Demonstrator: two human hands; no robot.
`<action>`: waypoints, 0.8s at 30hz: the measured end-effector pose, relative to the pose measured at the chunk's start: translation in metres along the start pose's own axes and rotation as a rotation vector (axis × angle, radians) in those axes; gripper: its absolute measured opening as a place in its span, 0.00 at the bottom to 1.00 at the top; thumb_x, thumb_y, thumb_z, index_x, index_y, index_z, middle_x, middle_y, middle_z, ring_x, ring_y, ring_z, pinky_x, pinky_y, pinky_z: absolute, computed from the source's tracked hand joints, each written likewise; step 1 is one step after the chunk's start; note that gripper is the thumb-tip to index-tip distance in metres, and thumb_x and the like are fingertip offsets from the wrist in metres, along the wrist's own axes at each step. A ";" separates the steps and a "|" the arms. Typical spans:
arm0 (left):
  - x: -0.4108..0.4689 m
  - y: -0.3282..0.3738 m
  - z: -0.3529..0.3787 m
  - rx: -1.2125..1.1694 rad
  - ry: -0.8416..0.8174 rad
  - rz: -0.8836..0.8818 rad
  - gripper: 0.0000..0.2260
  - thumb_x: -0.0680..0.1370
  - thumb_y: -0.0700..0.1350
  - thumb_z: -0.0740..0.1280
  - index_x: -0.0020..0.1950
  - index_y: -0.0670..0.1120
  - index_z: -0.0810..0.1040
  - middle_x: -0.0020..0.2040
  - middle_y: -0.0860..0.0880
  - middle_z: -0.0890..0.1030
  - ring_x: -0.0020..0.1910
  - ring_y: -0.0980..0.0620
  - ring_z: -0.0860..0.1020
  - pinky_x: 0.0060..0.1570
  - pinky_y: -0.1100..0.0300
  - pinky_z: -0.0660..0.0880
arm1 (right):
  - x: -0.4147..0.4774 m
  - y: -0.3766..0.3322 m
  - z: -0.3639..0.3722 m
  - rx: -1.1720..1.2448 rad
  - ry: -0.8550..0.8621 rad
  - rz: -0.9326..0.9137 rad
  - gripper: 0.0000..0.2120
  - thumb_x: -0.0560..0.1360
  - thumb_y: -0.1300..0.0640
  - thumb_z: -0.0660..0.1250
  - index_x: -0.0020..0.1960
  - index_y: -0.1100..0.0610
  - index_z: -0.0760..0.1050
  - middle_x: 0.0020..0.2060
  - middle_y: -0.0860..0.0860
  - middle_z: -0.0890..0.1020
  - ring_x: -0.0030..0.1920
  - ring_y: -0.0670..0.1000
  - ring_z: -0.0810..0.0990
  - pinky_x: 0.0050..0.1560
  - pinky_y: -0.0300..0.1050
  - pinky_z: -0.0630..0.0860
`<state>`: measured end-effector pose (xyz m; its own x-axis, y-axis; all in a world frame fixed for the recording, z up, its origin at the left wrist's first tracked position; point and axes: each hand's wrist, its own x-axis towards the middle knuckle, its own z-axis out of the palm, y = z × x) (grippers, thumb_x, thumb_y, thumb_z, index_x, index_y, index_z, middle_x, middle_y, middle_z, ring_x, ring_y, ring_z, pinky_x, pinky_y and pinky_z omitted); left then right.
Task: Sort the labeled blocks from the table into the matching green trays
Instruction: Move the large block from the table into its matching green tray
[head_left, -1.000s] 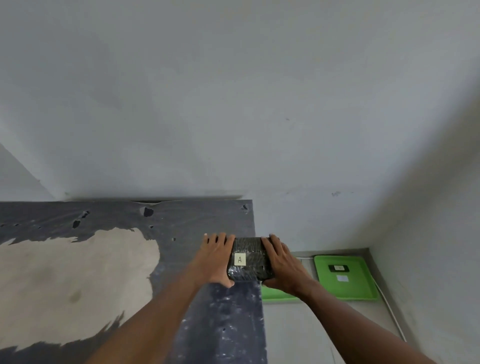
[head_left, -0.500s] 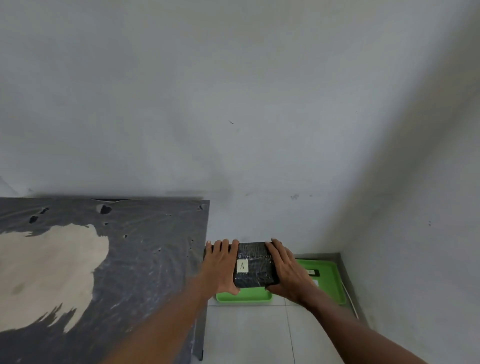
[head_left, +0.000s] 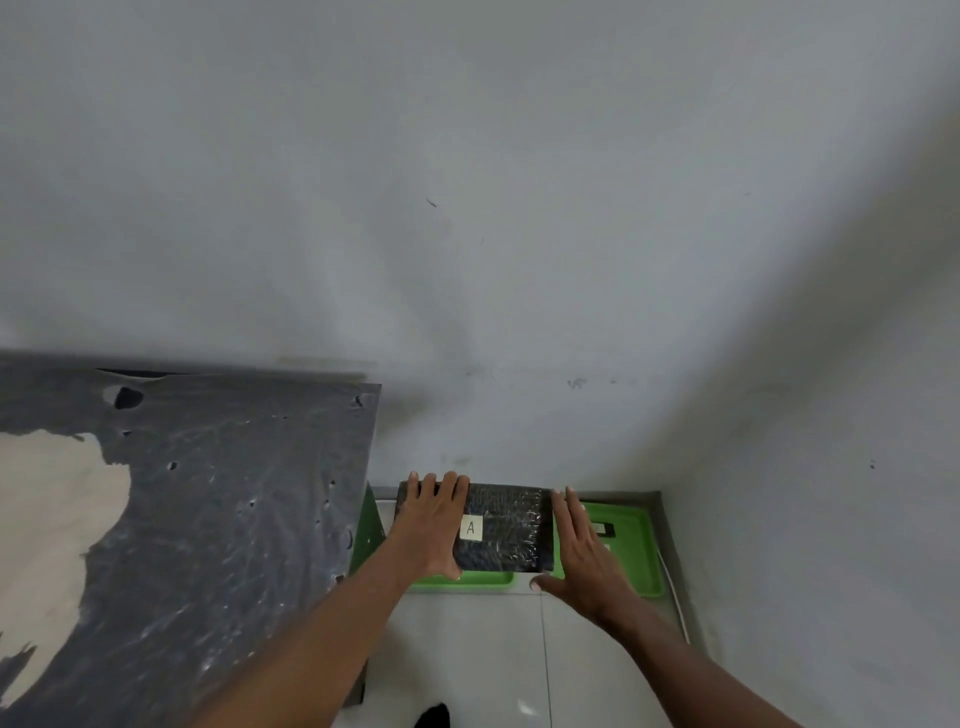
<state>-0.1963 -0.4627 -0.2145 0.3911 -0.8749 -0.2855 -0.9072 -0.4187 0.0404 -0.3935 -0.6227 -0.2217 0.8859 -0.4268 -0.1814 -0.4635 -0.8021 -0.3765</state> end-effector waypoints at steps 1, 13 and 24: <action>0.006 0.001 0.007 -0.018 -0.017 -0.006 0.55 0.60 0.65 0.76 0.76 0.43 0.53 0.70 0.43 0.64 0.68 0.39 0.66 0.75 0.35 0.54 | 0.004 0.007 0.006 0.008 -0.009 0.011 0.60 0.68 0.41 0.74 0.75 0.51 0.27 0.78 0.53 0.34 0.78 0.59 0.53 0.71 0.55 0.67; 0.085 0.025 0.156 -0.085 -0.088 -0.069 0.58 0.62 0.62 0.78 0.79 0.42 0.49 0.77 0.44 0.60 0.76 0.41 0.58 0.76 0.33 0.47 | 0.052 0.101 0.141 0.031 -0.090 0.000 0.56 0.70 0.41 0.73 0.77 0.54 0.34 0.79 0.55 0.41 0.78 0.58 0.55 0.72 0.57 0.69; 0.167 0.019 0.350 -0.109 -0.033 -0.129 0.58 0.62 0.59 0.80 0.79 0.41 0.48 0.79 0.43 0.58 0.78 0.41 0.55 0.74 0.30 0.53 | 0.097 0.205 0.335 0.050 -0.058 0.005 0.55 0.71 0.41 0.72 0.77 0.56 0.34 0.79 0.56 0.38 0.78 0.57 0.53 0.71 0.54 0.70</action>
<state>-0.2028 -0.5317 -0.5961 0.4965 -0.8044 -0.3262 -0.8269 -0.5526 0.1041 -0.3971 -0.6884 -0.6211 0.8835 -0.4049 -0.2356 -0.4683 -0.7774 -0.4200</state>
